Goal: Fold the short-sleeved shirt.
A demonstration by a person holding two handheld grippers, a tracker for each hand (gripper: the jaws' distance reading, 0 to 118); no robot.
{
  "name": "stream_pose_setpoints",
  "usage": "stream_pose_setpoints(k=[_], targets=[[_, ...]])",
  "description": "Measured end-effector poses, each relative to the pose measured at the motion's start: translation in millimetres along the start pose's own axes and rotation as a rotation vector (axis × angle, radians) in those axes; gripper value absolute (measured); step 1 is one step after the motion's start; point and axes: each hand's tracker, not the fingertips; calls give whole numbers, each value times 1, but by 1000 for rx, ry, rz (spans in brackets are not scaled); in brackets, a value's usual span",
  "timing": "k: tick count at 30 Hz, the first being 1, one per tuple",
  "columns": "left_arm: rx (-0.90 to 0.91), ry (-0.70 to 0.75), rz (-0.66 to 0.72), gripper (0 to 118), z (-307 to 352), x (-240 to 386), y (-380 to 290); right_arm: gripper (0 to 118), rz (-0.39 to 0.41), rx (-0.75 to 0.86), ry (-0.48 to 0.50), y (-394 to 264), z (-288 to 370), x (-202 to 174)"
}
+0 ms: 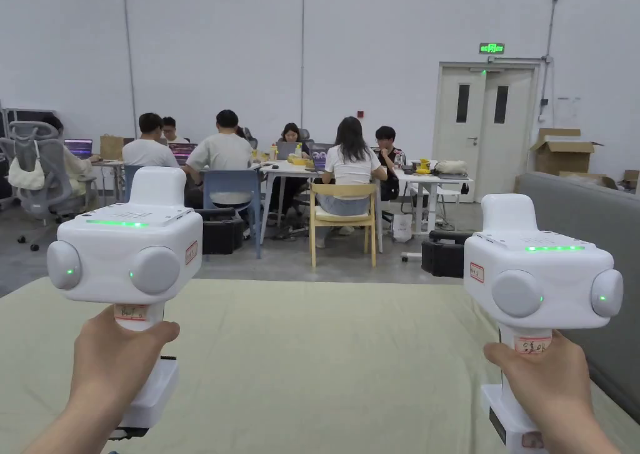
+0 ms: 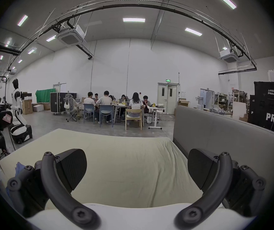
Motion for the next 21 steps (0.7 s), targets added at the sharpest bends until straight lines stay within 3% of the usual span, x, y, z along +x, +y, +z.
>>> stream_pose_setpoints(k=[21], targets=[[-15, -1, 7, 118, -6, 3, -4, 118, -16, -15, 3, 1, -9, 7]])
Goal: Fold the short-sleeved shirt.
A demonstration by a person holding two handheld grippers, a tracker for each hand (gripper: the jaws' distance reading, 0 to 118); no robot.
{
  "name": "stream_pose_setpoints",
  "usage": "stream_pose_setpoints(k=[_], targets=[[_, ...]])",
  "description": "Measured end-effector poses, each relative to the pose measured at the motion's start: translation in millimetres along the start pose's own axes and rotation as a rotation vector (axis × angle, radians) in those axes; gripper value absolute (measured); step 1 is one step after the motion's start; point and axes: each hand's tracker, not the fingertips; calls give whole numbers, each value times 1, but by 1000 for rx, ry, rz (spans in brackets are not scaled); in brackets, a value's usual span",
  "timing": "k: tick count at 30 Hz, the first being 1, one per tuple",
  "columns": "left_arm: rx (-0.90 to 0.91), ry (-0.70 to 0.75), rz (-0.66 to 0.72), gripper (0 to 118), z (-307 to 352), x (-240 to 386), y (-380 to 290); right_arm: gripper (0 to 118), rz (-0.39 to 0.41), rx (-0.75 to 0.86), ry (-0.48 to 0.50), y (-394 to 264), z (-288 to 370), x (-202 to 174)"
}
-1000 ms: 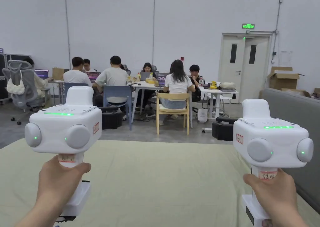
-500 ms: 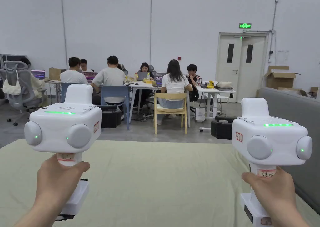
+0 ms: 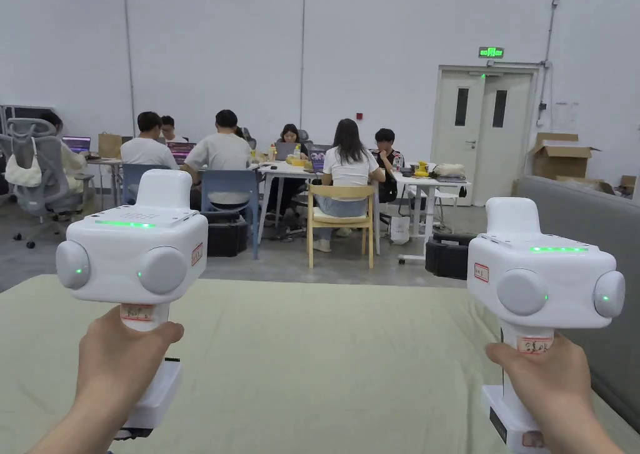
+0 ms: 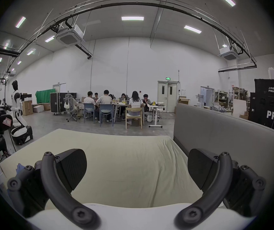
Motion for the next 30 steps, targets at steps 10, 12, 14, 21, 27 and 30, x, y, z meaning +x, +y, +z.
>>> stream_pose_setpoints(k=[10, 12, 14, 21, 27, 30], targets=[[13, 22, 9, 118, 0, -5, 3, 118, 21, 12, -4, 4, 0, 3], [9, 21, 6, 118, -1, -5, 5, 118, 21, 12, -4, 3, 0, 3], [6, 22, 7, 118, -1, -5, 6, 118, 22, 6, -1, 3, -1, 3], [-43, -32, 9, 118, -2, -6, 1, 111, 9, 2, 33, -6, 4, 7], [-75, -67, -47, 0, 3, -3, -18, 3, -41, -11, -20, -27, 10, 13], [-83, -139, 4, 0, 6, -13, -27, 3, -35, -46, 67, -38, 8, 16]])
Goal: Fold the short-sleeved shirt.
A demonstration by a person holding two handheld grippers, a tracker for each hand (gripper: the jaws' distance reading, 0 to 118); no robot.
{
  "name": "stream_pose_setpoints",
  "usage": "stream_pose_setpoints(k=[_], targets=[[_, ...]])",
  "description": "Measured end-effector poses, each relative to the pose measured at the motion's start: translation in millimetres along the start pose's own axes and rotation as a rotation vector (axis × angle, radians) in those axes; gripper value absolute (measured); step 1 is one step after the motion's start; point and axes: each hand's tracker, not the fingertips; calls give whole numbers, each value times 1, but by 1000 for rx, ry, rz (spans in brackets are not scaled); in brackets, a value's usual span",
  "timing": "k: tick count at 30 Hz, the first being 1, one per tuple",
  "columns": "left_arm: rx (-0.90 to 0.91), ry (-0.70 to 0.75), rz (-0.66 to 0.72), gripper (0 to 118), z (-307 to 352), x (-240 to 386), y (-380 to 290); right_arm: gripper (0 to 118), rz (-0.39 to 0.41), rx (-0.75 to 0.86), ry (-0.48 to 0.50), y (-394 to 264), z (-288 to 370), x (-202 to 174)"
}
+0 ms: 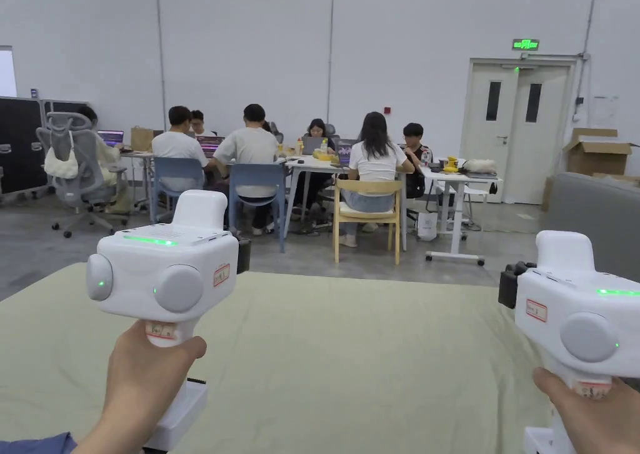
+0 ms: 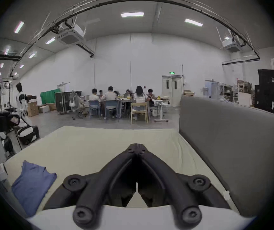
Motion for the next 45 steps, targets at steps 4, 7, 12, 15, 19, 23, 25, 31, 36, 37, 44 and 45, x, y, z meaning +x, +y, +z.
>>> stream_pose_setpoints(k=[4, 7, 12, 15, 19, 23, 25, 31, 36, 37, 44, 45], targets=[[9, 125, -41, 0, 15, -22, -11, 3, 63, 24, 13, -7, -2, -27], [15, 257, -37, 0, 47, -67, -23, 3, 53, 15, 132, -4, -11, -71], [-37, 562, -19, 0, 127, -160, -55, 3, 88, -44, 434, -32, -30, -216], [-115, 693, -25, 0, 173, -203, -79, 3, 65, -92, 589, -53, -25, -302], [-154, 778, 45, 0, 219, -244, -103, 3, 121, -116, 693, -71, -16, -382], [-177, 812, 43, 0, 225, -264, -119, 3, 149, -116, 713, -73, -18, -409], [-188, 789, 55, 0, 213, -269, -126, 3, 147, -120, 711, -73, -24, -408], [-430, 522, 233, 102, 120, -288, -186, 3, 179, -153, 669, -93, -59, -392], [-689, 411, 233, 102, -5, -282, -302, 3, 233, -267, 622, -137, -103, -359], [-744, 398, 217, 102, -26, -280, -322, 3, 253, -287, 609, -146, -112, -354], [-827, 391, 87, 106, -86, -267, -409, 3, 192, -425, 602, -211, -143, -310], [-844, 373, 81, 106, -85, -268, -410, 3, 165, -437, 607, -220, -142, -306]])
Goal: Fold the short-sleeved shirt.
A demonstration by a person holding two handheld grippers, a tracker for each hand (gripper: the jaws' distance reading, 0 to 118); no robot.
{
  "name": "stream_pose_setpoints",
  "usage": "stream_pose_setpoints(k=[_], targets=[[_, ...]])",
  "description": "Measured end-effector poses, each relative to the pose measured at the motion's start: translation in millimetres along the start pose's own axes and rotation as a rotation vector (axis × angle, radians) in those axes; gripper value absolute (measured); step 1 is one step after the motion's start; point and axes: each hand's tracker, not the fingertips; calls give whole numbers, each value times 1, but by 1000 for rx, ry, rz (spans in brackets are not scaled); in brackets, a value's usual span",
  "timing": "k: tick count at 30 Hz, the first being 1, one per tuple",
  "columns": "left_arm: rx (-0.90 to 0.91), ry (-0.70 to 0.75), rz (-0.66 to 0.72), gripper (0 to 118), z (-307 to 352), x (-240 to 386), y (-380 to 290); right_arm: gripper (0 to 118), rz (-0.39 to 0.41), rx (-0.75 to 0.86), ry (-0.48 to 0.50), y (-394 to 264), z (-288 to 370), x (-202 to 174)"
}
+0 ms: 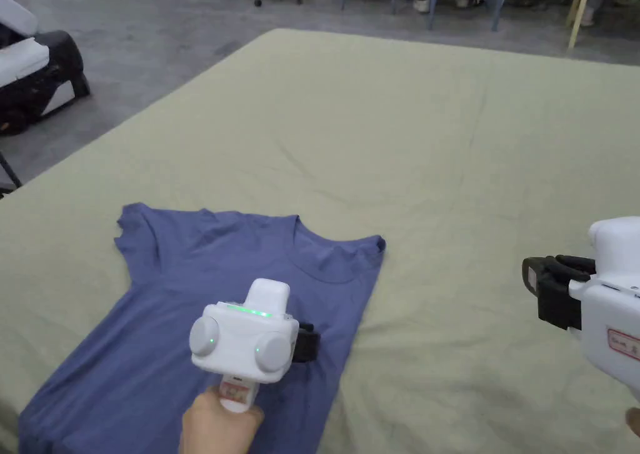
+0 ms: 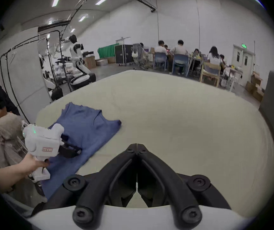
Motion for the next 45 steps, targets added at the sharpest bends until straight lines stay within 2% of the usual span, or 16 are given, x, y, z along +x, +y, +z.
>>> stream_pose_setpoints(k=[2, 3, 4, 5, 6, 9, 15, 17, 20, 25, 28, 31, 35, 37, 40, 45], targets=[[18, -29, 12, 91, 12, -3, -4, 3, -71, -11, 33, -18, 0, 5], [12, -58, 17, 64, 14, -6, -2, 3, -104, -18, 53, -27, 2, 6], [16, -45, 20, 22, 18, -12, -1, 3, -128, -22, 62, -36, 6, 8], [27, -61, 61, 3, 27, -21, -2, 3, -137, -26, 59, -43, 9, 10], [45, -6, 122, 3, 29, -35, -4, 3, -138, -33, 56, -49, 14, 12], [6, -185, 397, 3, 24, -73, -11, 3, -162, -48, 48, -61, 30, 20], [171, -237, 646, 3, 74, -49, 4, 3, -215, 1, -28, -69, 97, 62], [229, -160, 465, 3, 103, -20, 37, 3, -217, 39, -87, -69, 133, 79], [348, -373, 347, 3, 141, 40, 77, 3, -213, 104, -194, -70, 196, 101], [325, -582, -138, 3, 176, 214, 112, 3, -229, 165, -395, -88, 295, 129], [241, -802, -406, 3, 194, 331, 83, 3, -265, 174, -482, -106, 341, 142], [201, -869, -790, 3, 212, 430, 29, 3, -300, 166, -556, -127, 371, 154], [111, -983, -1124, 3, 228, 497, -39, 3, -356, 169, -591, -151, 392, 169], [112, -934, -1267, 3, 227, 509, -65, 3, -386, 166, -594, -159, 391, 174], [21, -837, -1233, 3, 204, 520, -76, 3, -411, 154, -582, -172, 384, 184], [-157, -957, -914, 18, 186, 505, -49, 3, -428, 141, -521, -171, 368, 184]])
